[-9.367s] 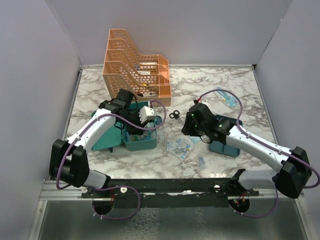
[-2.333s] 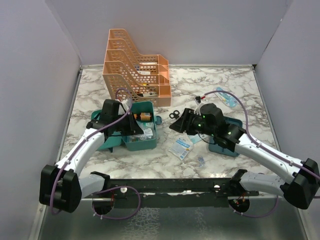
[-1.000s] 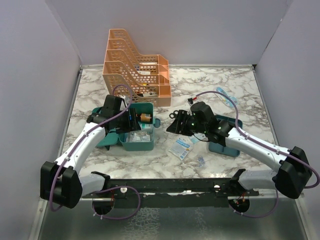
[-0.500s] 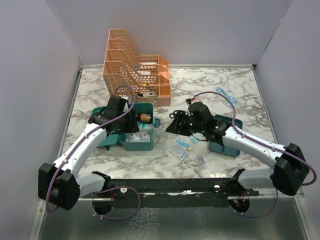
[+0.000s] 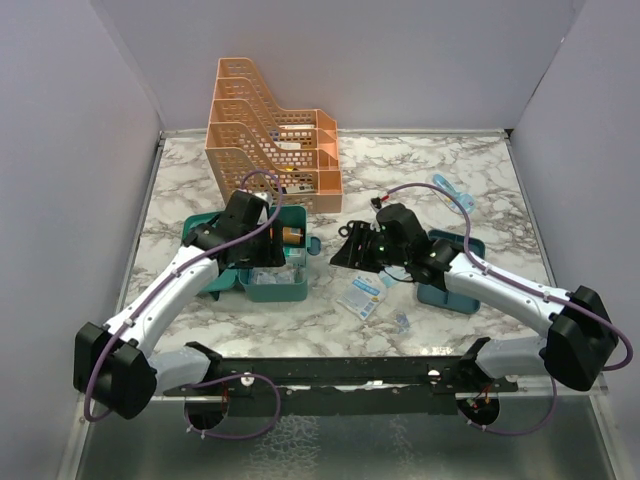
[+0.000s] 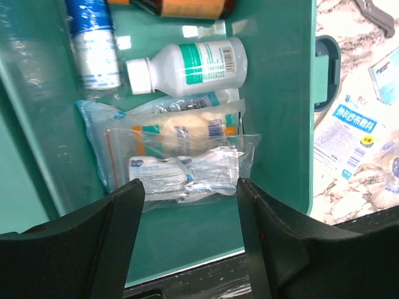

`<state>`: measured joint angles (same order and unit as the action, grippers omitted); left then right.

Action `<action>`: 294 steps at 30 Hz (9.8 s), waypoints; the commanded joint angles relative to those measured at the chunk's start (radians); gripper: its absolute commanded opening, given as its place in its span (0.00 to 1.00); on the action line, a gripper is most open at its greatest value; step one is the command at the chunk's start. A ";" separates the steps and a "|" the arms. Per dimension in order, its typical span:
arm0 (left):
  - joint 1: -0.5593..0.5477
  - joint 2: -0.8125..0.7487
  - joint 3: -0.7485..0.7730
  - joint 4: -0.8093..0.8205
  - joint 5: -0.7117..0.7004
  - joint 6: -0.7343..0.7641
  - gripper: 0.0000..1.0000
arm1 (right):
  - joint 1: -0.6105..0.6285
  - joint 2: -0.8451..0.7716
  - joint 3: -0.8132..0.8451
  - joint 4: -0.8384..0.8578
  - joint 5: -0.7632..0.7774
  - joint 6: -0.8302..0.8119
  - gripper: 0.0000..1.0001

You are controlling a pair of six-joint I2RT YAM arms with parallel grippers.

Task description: Organize the medicine kit

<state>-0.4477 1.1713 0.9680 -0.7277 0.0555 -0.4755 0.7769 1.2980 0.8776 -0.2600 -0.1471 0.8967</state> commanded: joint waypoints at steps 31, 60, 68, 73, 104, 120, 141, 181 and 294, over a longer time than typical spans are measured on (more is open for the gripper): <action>-0.136 0.149 -0.074 0.126 -0.012 0.023 0.44 | 0.000 0.188 0.209 0.011 0.113 -0.166 0.47; -0.100 -0.148 -0.183 0.027 -0.210 -0.096 0.54 | 0.000 0.647 0.705 -0.180 0.307 -0.461 0.43; -0.026 -0.175 -0.197 0.005 -0.245 -0.148 0.54 | 0.001 0.545 0.553 -0.201 0.267 -0.413 0.37; 0.003 -0.218 -0.215 0.004 -0.257 -0.187 0.54 | 0.001 0.476 0.447 -0.174 0.174 -0.408 0.33; 0.056 -0.139 -0.197 0.062 -0.287 -0.158 0.54 | 0.118 0.153 0.032 -0.219 -0.235 -0.401 0.40; 0.056 -0.238 -0.186 0.133 -0.143 -0.046 0.60 | 0.122 -0.153 -0.029 -0.185 0.255 -0.140 0.50; 0.056 -0.412 -0.226 0.358 0.099 0.038 0.62 | 0.121 -0.061 -0.272 -0.233 0.447 0.329 0.46; 0.056 -0.490 -0.259 0.354 -0.031 -0.012 0.63 | 0.119 0.058 -0.258 -0.111 0.478 0.414 0.43; 0.056 -0.830 -0.280 0.351 -0.194 0.110 0.70 | 0.327 0.325 0.560 -0.283 0.484 -0.266 0.42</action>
<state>-0.3981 0.3077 0.6308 -0.4492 -0.3000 -0.4530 1.0969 1.7531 1.4738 -0.4885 0.1146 0.6495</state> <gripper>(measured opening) 0.685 0.419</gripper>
